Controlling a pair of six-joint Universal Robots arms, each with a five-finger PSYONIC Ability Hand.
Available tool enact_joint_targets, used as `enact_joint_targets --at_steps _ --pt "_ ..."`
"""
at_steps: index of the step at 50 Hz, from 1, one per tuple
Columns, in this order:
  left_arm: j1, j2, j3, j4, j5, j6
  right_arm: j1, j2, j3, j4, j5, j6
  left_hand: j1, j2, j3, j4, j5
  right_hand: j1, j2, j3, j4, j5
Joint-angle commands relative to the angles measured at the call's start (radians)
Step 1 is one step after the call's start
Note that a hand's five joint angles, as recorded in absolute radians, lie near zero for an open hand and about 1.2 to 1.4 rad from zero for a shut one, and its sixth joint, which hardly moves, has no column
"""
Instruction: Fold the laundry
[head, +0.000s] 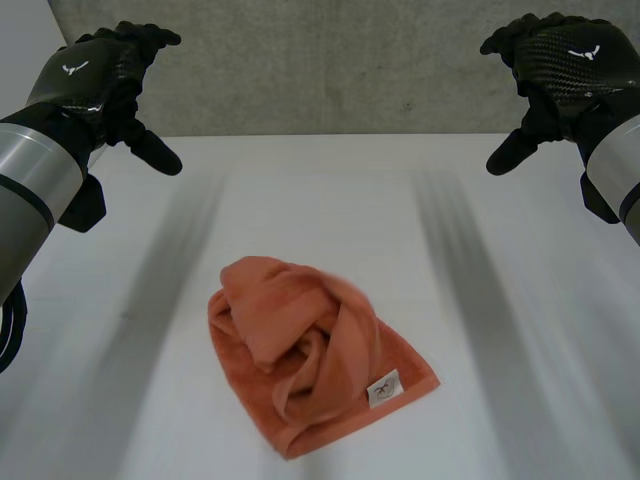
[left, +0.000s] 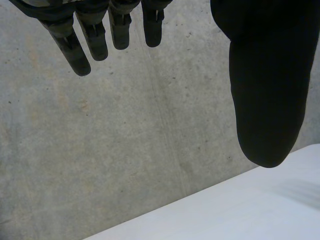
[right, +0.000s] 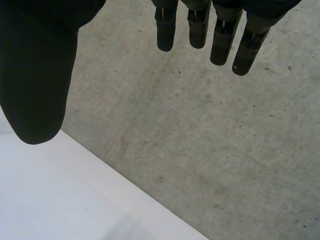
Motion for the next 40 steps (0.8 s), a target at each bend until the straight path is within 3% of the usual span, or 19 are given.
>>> enact_joint_targets --at_steps 1,9,13,20,30,40 --pt "0.000 -0.004 0.000 0.000 0.000 0.000 0.002 0.000 0.002 0.002 -0.002 0.000 -0.004 0.010 0.007 0.006 -0.030 -0.038 -0.046 -0.038 -0.060 -0.068" --pt "-0.003 -0.039 0.003 -0.002 0.002 0.009 0.003 0.005 0.006 0.020 -0.004 -0.014 0.023 0.037 0.033 0.032 -0.003 -0.038 -0.046 -0.038 -0.060 -0.068" --pt "-0.001 -0.083 0.015 -0.009 0.002 0.023 0.005 0.037 -0.007 0.116 -0.005 -0.023 0.037 0.052 0.048 0.047 0.012 -0.038 -0.046 -0.038 -0.060 -0.068" --pt "-0.011 -0.195 0.025 -0.014 0.000 0.145 0.046 0.106 0.015 0.215 -0.053 0.005 0.049 0.063 0.060 0.059 0.023 -0.038 -0.046 -0.038 -0.060 -0.068" --pt "-0.026 -0.352 0.012 -0.041 0.028 0.235 0.135 0.245 0.040 0.219 -0.105 0.285 0.037 0.052 0.048 0.047 0.012 -0.038 -0.046 -0.038 -0.060 -0.068" --pt "-0.061 -0.476 -0.011 -0.077 0.084 0.311 0.246 0.348 0.035 0.215 -0.113 0.357 0.037 0.051 0.048 0.047 0.011 -0.038 -0.046 -0.038 -0.060 -0.068"
